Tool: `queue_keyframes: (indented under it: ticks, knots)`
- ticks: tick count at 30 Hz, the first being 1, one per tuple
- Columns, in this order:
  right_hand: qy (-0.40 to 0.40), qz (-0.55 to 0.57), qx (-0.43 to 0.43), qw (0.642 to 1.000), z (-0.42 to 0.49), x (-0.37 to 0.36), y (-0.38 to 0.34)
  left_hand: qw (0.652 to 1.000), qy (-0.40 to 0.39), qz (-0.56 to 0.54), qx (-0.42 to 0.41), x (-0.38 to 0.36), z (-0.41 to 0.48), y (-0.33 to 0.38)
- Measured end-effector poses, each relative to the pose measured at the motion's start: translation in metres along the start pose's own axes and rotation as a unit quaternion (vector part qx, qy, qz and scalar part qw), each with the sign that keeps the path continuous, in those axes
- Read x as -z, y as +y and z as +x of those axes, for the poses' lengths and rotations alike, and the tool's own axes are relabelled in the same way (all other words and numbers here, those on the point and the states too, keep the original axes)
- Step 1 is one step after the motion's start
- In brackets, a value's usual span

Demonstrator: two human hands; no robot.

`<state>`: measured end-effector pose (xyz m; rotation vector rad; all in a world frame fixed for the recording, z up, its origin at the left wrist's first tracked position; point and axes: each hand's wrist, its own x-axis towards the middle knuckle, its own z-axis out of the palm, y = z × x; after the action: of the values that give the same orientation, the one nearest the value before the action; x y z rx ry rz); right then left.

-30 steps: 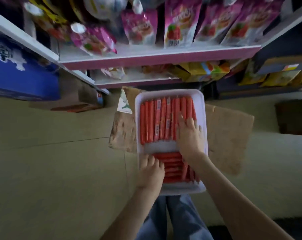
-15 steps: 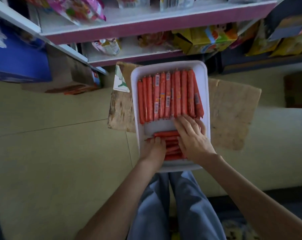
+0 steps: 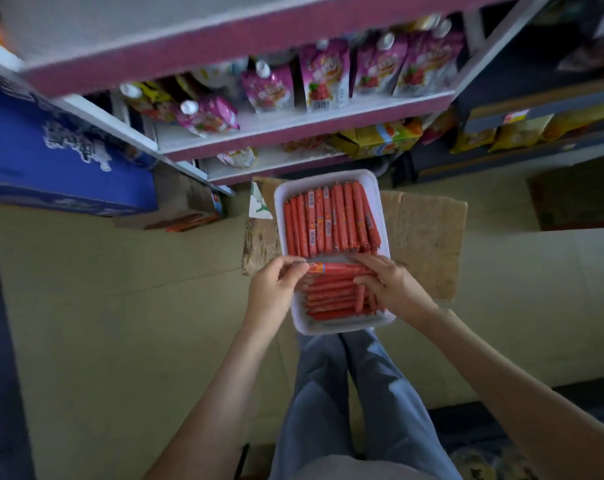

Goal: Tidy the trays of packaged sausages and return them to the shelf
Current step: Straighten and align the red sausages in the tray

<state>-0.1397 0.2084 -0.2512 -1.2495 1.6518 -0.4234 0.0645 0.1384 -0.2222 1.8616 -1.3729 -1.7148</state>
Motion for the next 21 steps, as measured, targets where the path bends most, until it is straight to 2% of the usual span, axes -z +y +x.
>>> queue_keyframes:
  ticks: [3, 7, 9, 11, 13, 15, 17, 21]
  knots:
    - [0.062, 0.073, 0.019, 0.995, -0.025, 0.051, -0.064, 0.991, -0.001, -0.129, 0.030, 0.016, -0.022, 0.054]
    - [0.154, 0.196, 0.076, 0.965, -0.069, 0.110, -0.146, 0.977, -0.026, -0.211, 0.007, 0.024, -0.062, 0.126]
    - [0.183, 0.221, 0.115, 0.951, -0.090, 0.131, -0.179, 0.984, -0.034, -0.168, -0.042, 0.020, -0.081, 0.153]
    - [0.222, 0.193, 0.141, 0.945, -0.105, 0.148, -0.204, 0.989, -0.035, -0.019, -0.145, 0.015, -0.103, 0.182]
    - [0.255, 0.128, 0.179, 0.942, -0.115, 0.162, -0.225, 0.959, -0.017, 0.089, -0.267, 0.009, -0.128, 0.215]
    - [0.283, 0.073, 0.225, 0.929, -0.125, 0.176, -0.246, 0.919, -0.001, 0.121, -0.376, 0.004, -0.154, 0.248]
    - [0.302, 0.067, 0.277, 0.910, -0.136, 0.186, -0.266, 0.883, 0.030, 0.122, -0.452, 0.003, -0.173, 0.273]
    - [0.349, 0.076, 0.369, 0.858, -0.151, 0.197, -0.291, 0.850, 0.052, 0.117, -0.511, 0.011, -0.186, 0.293]
